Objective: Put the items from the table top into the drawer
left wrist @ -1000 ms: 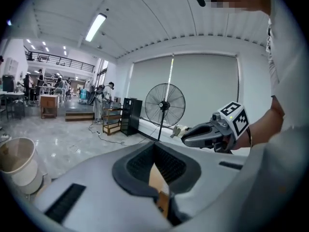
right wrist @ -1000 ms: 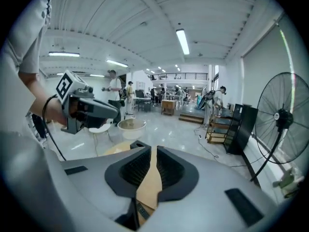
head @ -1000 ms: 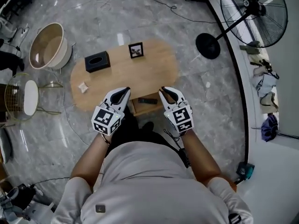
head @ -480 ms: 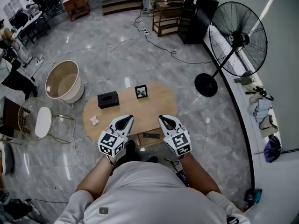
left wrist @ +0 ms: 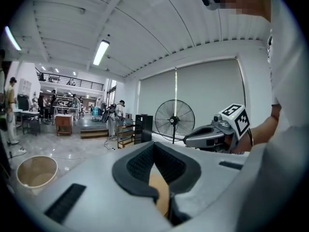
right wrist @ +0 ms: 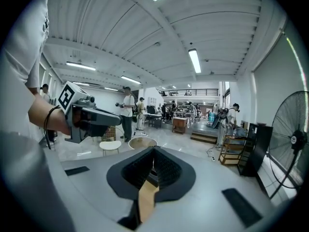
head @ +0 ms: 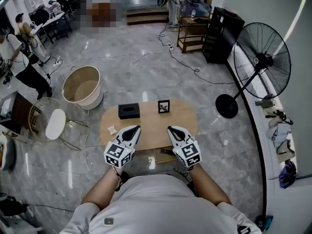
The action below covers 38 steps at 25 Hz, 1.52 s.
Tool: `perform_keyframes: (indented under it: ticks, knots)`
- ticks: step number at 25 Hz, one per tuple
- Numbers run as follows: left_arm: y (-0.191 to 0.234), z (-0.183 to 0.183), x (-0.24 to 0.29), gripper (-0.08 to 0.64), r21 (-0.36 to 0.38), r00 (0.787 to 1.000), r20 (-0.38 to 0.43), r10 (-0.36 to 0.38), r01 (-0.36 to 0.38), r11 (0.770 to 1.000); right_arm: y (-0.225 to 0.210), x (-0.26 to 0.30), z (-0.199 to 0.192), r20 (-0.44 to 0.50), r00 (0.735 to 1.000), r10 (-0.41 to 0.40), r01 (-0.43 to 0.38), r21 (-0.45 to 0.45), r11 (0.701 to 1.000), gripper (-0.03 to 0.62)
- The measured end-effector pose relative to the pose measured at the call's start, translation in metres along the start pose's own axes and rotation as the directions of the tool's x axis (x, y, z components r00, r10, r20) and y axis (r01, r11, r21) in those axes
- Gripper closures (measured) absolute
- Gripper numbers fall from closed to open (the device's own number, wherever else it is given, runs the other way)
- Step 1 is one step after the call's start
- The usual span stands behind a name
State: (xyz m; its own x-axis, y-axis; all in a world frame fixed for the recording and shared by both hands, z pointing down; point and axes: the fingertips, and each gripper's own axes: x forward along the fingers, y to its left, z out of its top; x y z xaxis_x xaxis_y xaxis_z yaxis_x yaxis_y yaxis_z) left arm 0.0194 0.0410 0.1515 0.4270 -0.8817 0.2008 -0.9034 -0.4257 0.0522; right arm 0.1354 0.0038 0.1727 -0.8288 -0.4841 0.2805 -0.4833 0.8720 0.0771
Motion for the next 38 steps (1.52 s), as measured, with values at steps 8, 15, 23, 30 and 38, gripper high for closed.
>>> perform_keyframes:
  ticks: [8, 15, 23, 30, 38]
  knots:
    - [0.085, -0.011, -0.086, 0.551, -0.019, 0.997, 0.002, 0.082, -0.082, 0.996, 0.068, 0.078, 0.036, 0.005, 0.997, 0.074, -0.074, -0.010, 0.997, 0.565]
    - [0.163, -0.013, -0.162, 0.551, -0.021, 0.992, 0.017, 0.125, -0.124, 0.992, 0.139, 0.149, 0.067, 0.006, 0.993, 0.115, -0.115, -0.009, 0.993, 0.565]
    - [0.232, -0.019, -0.250, 0.551, -0.032, 0.983, 0.050, 0.179, -0.177, 0.984, 0.229, 0.225, 0.096, 0.009, 0.986, 0.168, -0.168, -0.012, 0.986, 0.565]
    - [0.270, -0.033, -0.303, 0.551, -0.056, 0.975, 0.046, 0.218, -0.216, 0.975, 0.280, 0.271, 0.107, -0.009, 0.978, 0.208, -0.208, -0.009, 0.978, 0.565]
    - [0.292, -0.053, -0.325, 0.551, -0.115, 0.964, 0.028, 0.266, -0.261, 0.958, 0.302, 0.298, 0.096, -0.068, 0.965, 0.255, -0.256, -0.009, 0.967, 0.565]
